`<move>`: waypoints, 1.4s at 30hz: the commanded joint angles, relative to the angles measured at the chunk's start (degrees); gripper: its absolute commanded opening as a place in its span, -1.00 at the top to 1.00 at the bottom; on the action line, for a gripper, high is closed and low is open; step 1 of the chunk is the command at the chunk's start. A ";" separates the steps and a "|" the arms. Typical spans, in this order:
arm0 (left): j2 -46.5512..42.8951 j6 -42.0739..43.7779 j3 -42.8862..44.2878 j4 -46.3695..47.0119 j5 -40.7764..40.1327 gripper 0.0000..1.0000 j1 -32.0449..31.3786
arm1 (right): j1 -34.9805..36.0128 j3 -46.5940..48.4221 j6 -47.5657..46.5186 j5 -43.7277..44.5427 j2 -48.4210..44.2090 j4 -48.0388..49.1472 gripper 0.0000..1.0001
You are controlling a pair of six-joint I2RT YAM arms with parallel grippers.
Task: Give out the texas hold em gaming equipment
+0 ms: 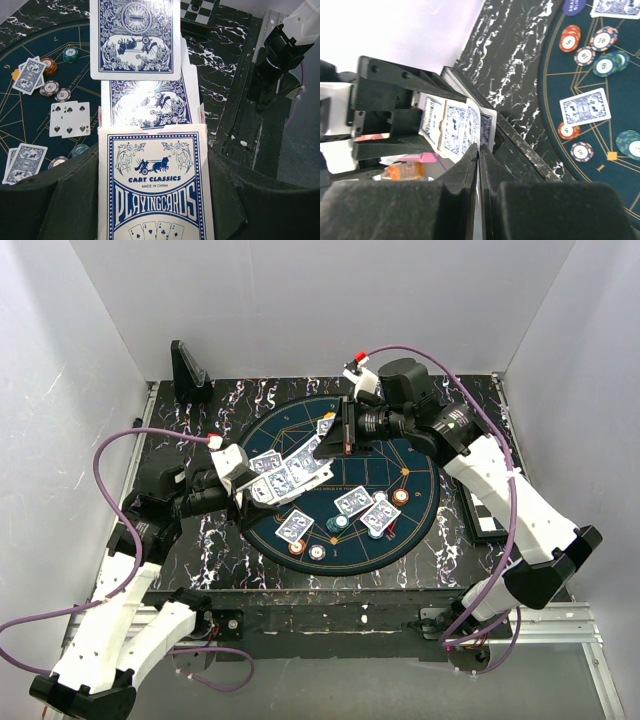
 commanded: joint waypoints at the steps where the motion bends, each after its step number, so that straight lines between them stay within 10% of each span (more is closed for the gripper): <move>1: -0.83 0.03 1.52 1.14 0.68 1.00 -0.11 | -2.28 -1.95 5.40 -7.92 -3.58 10.63 0.80; 16: -1.09 0.39 1.78 0.44 0.50 1.00 -0.20 | -9.85 4.44 1.40 -8.57 -3.33 6.74 0.97; 24: -1.88 0.83 1.79 -0.52 0.15 1.00 -0.11 | -10.55 15.79 -18.91 16.81 7.56 -8.67 0.97; 36: -2.50 0.04 3.02 -1.76 -0.38 1.00 -0.20 | 0.07 15.88 -33.68 63.82 28.65 -1.66 0.97; 42: -2.85 -0.67 3.46 -2.11 -0.03 1.00 -0.11 | 4.21 15.97 -38.97 73.88 37.54 2.66 0.97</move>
